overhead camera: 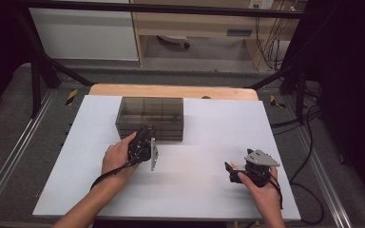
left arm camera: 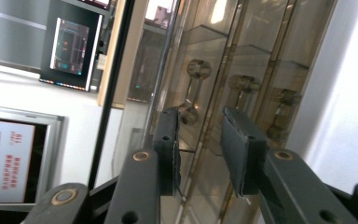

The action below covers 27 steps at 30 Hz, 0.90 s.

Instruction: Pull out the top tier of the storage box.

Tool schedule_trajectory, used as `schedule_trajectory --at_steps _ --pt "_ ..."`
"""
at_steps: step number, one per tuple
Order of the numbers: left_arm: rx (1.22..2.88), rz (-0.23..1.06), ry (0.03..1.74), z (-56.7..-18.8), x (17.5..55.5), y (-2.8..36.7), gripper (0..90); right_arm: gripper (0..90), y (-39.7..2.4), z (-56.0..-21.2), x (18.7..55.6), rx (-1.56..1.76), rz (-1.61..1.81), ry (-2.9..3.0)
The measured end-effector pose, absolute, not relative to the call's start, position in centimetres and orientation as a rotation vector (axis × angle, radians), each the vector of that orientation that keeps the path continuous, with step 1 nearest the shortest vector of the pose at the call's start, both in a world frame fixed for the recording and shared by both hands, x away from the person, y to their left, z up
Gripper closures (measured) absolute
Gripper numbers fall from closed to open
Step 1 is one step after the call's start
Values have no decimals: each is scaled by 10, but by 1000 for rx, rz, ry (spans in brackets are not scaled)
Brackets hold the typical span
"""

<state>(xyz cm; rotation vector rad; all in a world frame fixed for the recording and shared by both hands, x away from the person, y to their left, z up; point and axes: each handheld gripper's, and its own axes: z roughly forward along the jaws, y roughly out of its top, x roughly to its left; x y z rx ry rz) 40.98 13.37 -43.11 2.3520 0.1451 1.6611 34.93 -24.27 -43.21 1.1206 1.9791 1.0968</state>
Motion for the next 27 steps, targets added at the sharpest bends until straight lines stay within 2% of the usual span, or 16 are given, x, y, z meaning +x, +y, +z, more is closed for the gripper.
schedule_trajectory --at_steps 8,14,27 --pt "2360 1740 76 -435 413 132 717 42 -243 -433 349 1120 1092 1983" --pt "2342 1775 36 -435 414 133 792 44 -242 -433 349 1111 1084 1994" --pt "2341 1847 -65 -438 414 126 786 40 -246 -433 350 1118 1080 1991"
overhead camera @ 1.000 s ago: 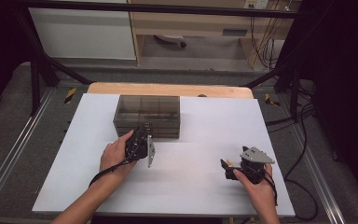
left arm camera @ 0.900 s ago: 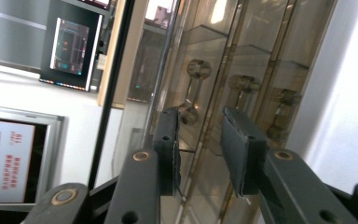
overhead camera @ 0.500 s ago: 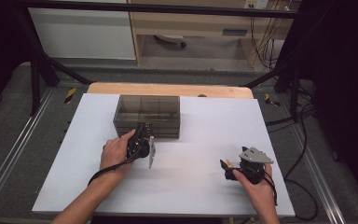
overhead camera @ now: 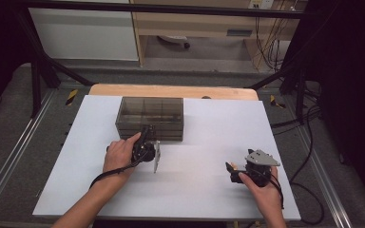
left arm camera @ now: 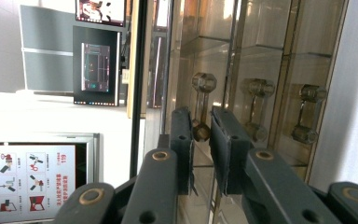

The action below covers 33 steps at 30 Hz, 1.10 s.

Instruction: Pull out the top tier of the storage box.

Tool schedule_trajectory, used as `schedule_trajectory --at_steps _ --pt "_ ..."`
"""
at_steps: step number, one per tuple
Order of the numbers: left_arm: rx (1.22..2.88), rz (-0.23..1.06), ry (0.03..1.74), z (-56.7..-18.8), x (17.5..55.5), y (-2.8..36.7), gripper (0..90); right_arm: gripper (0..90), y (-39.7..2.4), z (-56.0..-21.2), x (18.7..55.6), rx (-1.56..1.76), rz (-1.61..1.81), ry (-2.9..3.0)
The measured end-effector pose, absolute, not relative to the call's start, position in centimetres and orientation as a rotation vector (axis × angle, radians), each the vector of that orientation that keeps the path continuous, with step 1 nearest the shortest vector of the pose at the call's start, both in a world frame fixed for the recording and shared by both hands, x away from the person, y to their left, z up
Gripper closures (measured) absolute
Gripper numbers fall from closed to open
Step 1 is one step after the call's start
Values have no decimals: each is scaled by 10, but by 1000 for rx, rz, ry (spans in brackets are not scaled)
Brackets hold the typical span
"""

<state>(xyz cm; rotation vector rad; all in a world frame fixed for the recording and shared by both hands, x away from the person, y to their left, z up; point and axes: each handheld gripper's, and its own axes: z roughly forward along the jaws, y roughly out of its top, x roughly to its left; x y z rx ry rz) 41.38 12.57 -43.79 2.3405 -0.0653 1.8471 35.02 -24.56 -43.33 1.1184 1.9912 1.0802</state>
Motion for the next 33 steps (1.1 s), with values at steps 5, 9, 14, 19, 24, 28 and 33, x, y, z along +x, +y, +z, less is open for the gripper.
schedule_trajectory --at_steps 5,9,14,19,24,28,33 --pt "2342 1870 -86 -440 413 124 779 40 -247 -433 350 1120 1078 1990" --pt "2342 1875 -85 -440 413 124 782 37 -247 -433 350 1119 1077 1989" --pt "2339 1900 -114 -441 413 123 787 38 -247 -433 350 1117 1077 1991" --pt "2333 1927 -142 -444 413 121 786 38 -247 -434 350 1115 1072 1994" --pt "2329 1956 -165 -445 413 121 803 38 -247 -434 350 1116 1068 1996" --pt "2331 1953 -154 -445 412 120 806 38 -247 -434 350 1117 1068 1996" --pt "2342 1933 -148 -443 411 120 808 38 -247 -434 350 1114 1064 2002"
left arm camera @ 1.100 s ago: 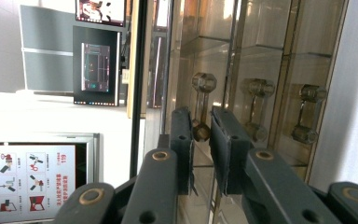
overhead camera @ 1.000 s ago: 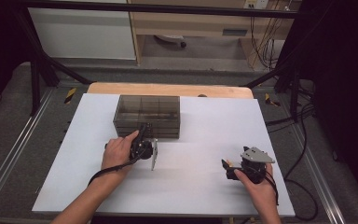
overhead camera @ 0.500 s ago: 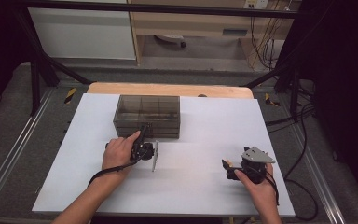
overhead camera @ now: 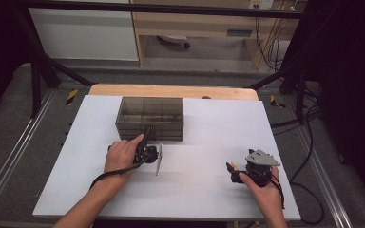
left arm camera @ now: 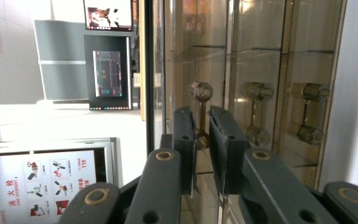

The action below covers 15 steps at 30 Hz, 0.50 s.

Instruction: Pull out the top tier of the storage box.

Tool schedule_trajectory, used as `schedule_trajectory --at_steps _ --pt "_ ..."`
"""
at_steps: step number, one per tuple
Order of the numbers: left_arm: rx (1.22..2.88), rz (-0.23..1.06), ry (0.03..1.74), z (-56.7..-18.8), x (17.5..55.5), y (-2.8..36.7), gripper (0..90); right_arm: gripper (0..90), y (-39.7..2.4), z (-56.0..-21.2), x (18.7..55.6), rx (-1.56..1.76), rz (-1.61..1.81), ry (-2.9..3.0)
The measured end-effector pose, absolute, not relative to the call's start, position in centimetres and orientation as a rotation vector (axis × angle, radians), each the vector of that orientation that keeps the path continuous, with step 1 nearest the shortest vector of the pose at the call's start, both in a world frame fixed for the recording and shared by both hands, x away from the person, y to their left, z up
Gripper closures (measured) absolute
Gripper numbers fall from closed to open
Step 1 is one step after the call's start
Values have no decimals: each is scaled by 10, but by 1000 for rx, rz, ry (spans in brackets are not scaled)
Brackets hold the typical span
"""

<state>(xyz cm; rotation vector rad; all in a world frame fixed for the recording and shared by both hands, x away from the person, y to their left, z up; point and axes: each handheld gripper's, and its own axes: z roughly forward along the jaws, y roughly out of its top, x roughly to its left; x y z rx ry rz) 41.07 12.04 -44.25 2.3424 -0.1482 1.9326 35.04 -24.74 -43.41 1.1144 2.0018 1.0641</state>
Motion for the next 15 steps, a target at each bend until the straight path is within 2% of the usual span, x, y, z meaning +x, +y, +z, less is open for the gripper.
schedule_trajectory --at_steps 15 --pt "2327 1918 -131 -443 392 122 808 39 -247 -436 352 1114 1059 2009"
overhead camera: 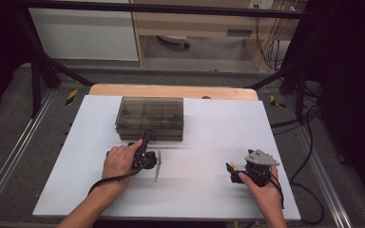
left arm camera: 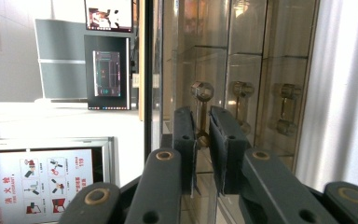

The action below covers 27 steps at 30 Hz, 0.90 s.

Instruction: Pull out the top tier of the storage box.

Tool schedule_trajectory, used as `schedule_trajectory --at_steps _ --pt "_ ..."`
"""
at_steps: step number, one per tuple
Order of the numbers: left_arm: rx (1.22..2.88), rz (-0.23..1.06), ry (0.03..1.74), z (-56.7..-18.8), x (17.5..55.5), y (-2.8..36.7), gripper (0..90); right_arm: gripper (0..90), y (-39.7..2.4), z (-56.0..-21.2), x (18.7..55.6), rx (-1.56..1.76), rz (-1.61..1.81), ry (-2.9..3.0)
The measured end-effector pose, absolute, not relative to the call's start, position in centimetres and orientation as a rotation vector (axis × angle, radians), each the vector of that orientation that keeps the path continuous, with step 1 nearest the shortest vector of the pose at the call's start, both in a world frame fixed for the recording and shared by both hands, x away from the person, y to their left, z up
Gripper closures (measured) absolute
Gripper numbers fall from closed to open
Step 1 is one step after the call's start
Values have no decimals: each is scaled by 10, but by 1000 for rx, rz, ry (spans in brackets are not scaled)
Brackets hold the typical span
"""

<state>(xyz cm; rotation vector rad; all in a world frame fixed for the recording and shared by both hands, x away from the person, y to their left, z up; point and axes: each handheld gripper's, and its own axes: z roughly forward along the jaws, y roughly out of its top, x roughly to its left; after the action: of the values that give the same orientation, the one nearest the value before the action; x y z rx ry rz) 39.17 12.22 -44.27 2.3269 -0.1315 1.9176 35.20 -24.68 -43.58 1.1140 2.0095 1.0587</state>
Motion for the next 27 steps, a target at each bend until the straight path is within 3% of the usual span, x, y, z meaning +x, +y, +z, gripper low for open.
schedule_trajectory --at_steps 27 --pt "2323 1893 -125 -442 367 123 808 39 -247 -436 351 1124 1062 2010"
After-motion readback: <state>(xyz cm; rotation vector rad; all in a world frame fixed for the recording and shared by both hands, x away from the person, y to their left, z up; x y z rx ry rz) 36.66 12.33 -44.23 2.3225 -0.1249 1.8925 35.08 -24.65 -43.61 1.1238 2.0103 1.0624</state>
